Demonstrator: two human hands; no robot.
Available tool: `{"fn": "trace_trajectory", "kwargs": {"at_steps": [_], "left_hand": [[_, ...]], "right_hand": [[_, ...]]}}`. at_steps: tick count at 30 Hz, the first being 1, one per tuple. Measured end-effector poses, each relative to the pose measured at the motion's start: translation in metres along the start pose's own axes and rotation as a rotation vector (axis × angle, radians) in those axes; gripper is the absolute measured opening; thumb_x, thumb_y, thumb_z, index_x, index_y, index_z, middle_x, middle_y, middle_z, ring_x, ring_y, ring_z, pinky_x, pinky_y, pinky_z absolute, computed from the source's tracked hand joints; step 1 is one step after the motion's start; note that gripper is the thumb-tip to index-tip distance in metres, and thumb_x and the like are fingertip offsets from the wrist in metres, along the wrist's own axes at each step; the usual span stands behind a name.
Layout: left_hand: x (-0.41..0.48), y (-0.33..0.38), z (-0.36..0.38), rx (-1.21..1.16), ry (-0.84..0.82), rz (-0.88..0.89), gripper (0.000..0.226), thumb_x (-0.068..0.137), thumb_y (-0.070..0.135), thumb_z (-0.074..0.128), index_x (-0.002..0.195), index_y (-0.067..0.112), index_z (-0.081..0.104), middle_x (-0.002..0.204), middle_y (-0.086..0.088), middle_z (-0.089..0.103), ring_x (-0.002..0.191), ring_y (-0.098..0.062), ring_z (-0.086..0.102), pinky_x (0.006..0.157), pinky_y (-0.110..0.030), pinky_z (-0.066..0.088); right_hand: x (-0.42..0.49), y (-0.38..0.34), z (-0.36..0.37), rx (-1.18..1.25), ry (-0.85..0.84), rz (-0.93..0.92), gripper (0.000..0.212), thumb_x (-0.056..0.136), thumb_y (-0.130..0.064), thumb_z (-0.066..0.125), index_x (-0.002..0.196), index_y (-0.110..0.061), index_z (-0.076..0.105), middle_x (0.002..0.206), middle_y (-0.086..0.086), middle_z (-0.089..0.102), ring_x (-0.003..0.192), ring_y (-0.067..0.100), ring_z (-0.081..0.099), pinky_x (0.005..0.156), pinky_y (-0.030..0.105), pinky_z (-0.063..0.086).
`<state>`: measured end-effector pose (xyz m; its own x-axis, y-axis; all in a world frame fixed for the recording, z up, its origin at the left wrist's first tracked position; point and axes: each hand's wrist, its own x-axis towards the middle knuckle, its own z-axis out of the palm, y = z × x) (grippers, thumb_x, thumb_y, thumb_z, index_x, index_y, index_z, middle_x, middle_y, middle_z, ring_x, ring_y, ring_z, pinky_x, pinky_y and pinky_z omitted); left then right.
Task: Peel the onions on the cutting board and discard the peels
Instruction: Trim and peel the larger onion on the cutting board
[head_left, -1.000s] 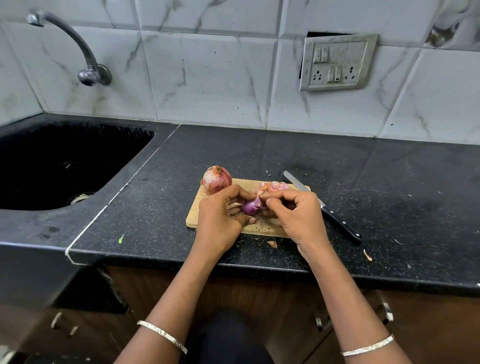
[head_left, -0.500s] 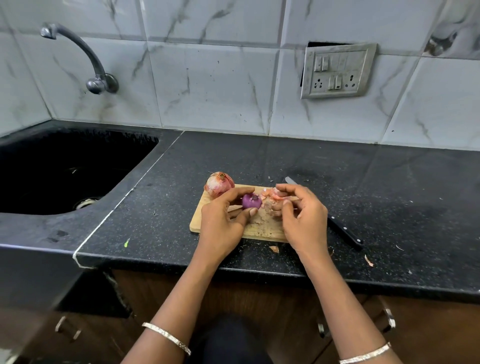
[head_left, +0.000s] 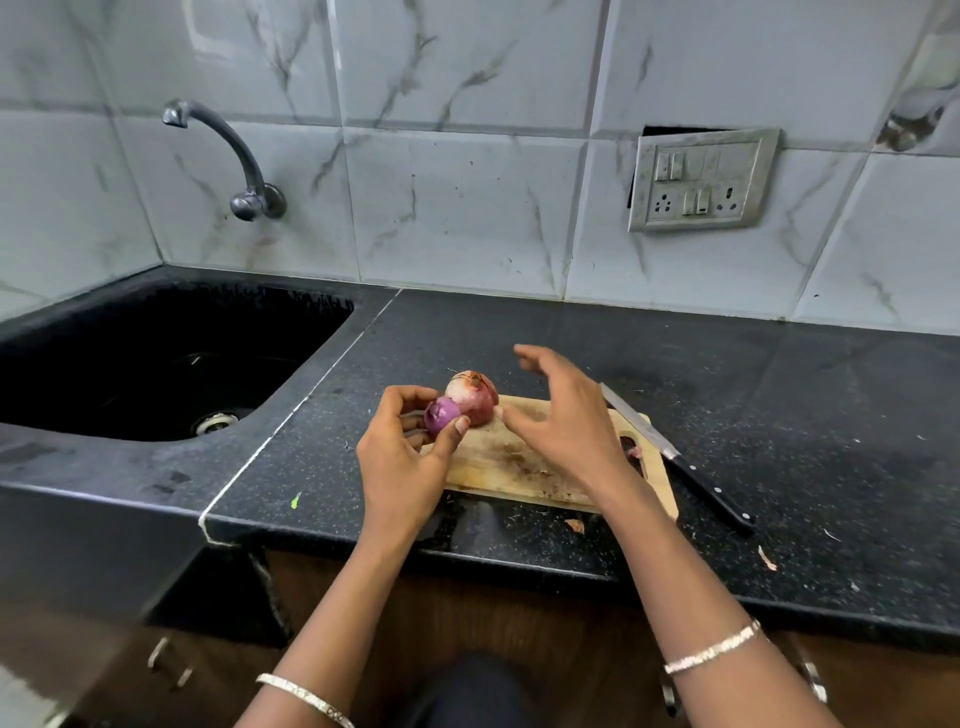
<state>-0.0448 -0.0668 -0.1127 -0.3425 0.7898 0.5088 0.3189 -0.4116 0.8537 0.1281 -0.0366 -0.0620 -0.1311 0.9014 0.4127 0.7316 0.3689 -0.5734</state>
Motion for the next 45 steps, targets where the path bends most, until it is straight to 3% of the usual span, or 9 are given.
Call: {"fn": "trace_trajectory", "kwargs": {"at_steps": [6, 11, 19, 26, 30, 34, 37, 40, 45], "left_hand": [[0.005, -0.013, -0.003, 0.028, -0.018, -0.049, 0.045, 0.080, 0.014, 0.086, 0.120, 0.020, 0.066, 0.106, 0.008, 0.072, 0.096, -0.004, 0.071, 0.091, -0.036, 0.060], [0.012, -0.020, -0.001, 0.074, -0.034, -0.036, 0.040, 0.079, 0.011, 0.086, 0.115, 0.022, 0.070, 0.114, 0.006, 0.067, 0.100, -0.005, 0.070, 0.093, -0.036, 0.060], [0.027, -0.022, 0.000, 0.193, -0.061, 0.000, 0.041, 0.079, 0.012, 0.087, 0.116, 0.019, 0.073, 0.112, 0.003, 0.066, 0.093, -0.002, 0.068, 0.089, -0.023, 0.057], [0.044, -0.020, 0.015, 0.338, -0.151, 0.056, 0.039, 0.078, 0.019, 0.087, 0.114, 0.022, 0.074, 0.111, 0.005, 0.067, 0.095, -0.011, 0.069, 0.093, -0.039, 0.057], [0.046, -0.024, 0.024, 0.432, -0.220, 0.047, 0.037, 0.082, 0.024, 0.083, 0.117, 0.021, 0.072, 0.113, 0.002, 0.069, 0.103, -0.019, 0.068, 0.096, -0.045, 0.054], [0.029, -0.009, 0.023, 0.499, -0.211, 0.217, 0.045, 0.093, 0.036, 0.071, 0.132, 0.016, 0.063, 0.127, -0.004, 0.066, 0.117, -0.023, 0.062, 0.102, -0.043, 0.048], [0.009, 0.014, 0.023, 0.323, -0.364, 0.368, 0.048, 0.092, 0.032, 0.064, 0.139, 0.021, 0.057, 0.133, 0.002, 0.062, 0.118, -0.016, 0.060, 0.102, -0.037, 0.048], [-0.002, 0.027, 0.032, 0.190, -0.548, 0.341, 0.071, 0.072, 0.030, 0.059, 0.142, 0.021, 0.052, 0.136, 0.007, 0.060, 0.126, -0.009, 0.055, 0.107, -0.032, 0.046], [0.000, 0.028, 0.048, 0.227, -0.510, 0.296, 0.065, 0.071, 0.025, 0.066, 0.135, 0.019, 0.056, 0.128, 0.006, 0.063, 0.117, -0.009, 0.060, 0.101, -0.036, 0.051]], "right_hand": [[0.040, -0.010, 0.029, -0.020, -0.277, 0.031, 0.100, 0.077, -0.034, 0.085, 0.158, -0.020, 0.028, 0.153, 0.006, 0.048, 0.143, 0.024, 0.042, 0.117, 0.040, 0.035], [0.043, -0.002, 0.041, -0.014, -0.127, 0.044, 0.068, 0.069, -0.033, 0.087, 0.131, -0.018, 0.064, 0.127, 0.001, 0.069, 0.118, 0.020, 0.063, 0.102, 0.038, 0.051], [0.023, 0.007, 0.032, 0.077, 0.048, 0.062, 0.055, 0.061, -0.035, 0.088, 0.110, -0.021, 0.067, 0.107, -0.006, 0.066, 0.098, 0.011, 0.063, 0.083, 0.024, 0.052], [-0.023, 0.023, -0.009, 0.373, 0.144, 0.149, 0.056, 0.064, -0.032, 0.093, 0.114, -0.029, 0.068, 0.107, -0.012, 0.070, 0.095, 0.003, 0.067, 0.084, 0.031, 0.059], [-0.045, 0.032, -0.018, 0.449, 0.174, 0.192, 0.054, 0.068, -0.031, 0.093, 0.118, -0.029, 0.072, 0.094, -0.036, 0.063, 0.093, 0.001, 0.068, 0.084, 0.025, 0.056], [-0.052, 0.035, -0.019, 0.527, 0.165, 0.198, 0.050, 0.068, -0.041, 0.091, 0.114, -0.027, 0.074, 0.099, -0.015, 0.076, 0.090, -0.001, 0.069, 0.082, 0.022, 0.054], [-0.051, 0.037, -0.017, 0.527, 0.142, 0.167, 0.053, 0.069, -0.043, 0.090, 0.117, -0.026, 0.074, 0.106, -0.008, 0.075, 0.095, 0.003, 0.070, 0.086, 0.022, 0.055], [-0.048, 0.038, -0.017, 0.480, 0.139, 0.144, 0.058, 0.068, -0.042, 0.091, 0.121, -0.026, 0.073, 0.108, -0.008, 0.073, 0.095, -0.001, 0.068, 0.087, 0.018, 0.054], [-0.042, 0.039, -0.018, 0.398, 0.158, 0.099, 0.064, 0.064, -0.040, 0.093, 0.123, -0.026, 0.072, 0.106, -0.020, 0.065, 0.098, -0.005, 0.065, 0.086, 0.016, 0.054]]}}
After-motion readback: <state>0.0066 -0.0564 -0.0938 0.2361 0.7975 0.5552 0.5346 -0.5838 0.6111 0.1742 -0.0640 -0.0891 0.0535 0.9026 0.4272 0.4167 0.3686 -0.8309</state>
